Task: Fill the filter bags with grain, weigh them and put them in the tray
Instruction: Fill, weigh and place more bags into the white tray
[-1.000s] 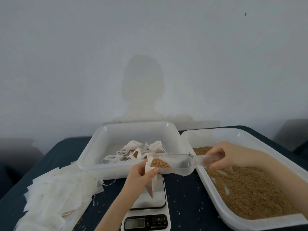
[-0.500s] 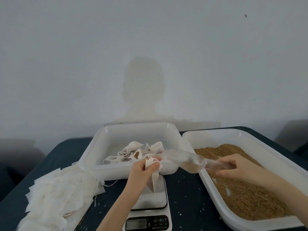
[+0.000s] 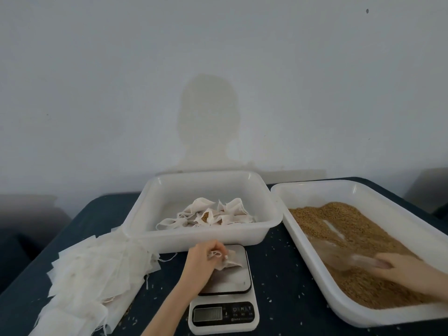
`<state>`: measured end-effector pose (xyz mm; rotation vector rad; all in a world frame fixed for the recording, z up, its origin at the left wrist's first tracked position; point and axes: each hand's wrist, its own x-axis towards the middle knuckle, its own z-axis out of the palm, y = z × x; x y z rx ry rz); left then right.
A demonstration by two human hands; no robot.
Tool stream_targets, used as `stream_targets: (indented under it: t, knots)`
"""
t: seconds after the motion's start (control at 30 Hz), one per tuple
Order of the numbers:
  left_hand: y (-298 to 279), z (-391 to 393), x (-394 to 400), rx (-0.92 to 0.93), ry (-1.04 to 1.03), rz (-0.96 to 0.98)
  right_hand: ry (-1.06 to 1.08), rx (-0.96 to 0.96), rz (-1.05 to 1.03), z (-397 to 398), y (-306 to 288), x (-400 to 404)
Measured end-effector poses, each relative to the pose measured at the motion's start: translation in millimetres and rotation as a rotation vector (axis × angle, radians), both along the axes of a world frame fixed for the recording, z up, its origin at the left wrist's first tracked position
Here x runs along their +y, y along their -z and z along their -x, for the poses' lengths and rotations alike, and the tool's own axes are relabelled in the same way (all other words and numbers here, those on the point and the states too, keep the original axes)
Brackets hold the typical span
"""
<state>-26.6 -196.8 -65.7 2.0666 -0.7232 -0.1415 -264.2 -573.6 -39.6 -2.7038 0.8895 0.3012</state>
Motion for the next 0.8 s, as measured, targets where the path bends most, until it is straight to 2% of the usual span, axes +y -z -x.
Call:
stream_targets:
  t: [0.17,0.23,0.3,0.37,0.43,0.5,0.57,0.7,0.8]
  knots:
    - [6.3,2.3,13.7,0.021,0.034,0.039,-0.023,0.173,0.176,-25.2,-19.2,29.8]
    - [4.8,4.1,16.7,0.043,0.044,0.064,-0.005,0.168,0.272,-36.8,-32.2,47.4]
    - [6.0,4.3,19.0,0.065,0.039,0.087,-0.005,0.035,0.351,-53.0,-50.0,77.3]
    - [8.4,5.4,21.4,0.089,0.013,0.129,-0.04,-0.213,0.361,-74.3,-62.2,116.6]
    - [11.7,5.8,25.0,0.111,-0.01,0.198,-0.122,-0.439,0.291,-98.9,-65.7,161.2]
    - [15.0,7.8,28.1,0.121,-0.005,0.259,-0.23,-0.565,0.112,-121.9,-57.2,205.1]
    - [17.5,10.4,31.3,0.1,0.004,0.301,-0.322,-0.593,-0.028,-142.5,-38.6,240.4]
    - [22.1,7.7,41.8,0.071,0.02,0.383,-0.371,-0.695,-0.07,-171.0,3.1,271.3]
    - [24.9,2.2,46.3,0.128,0.016,0.476,-0.37,-0.783,-0.201,-179.9,23.9,276.7]
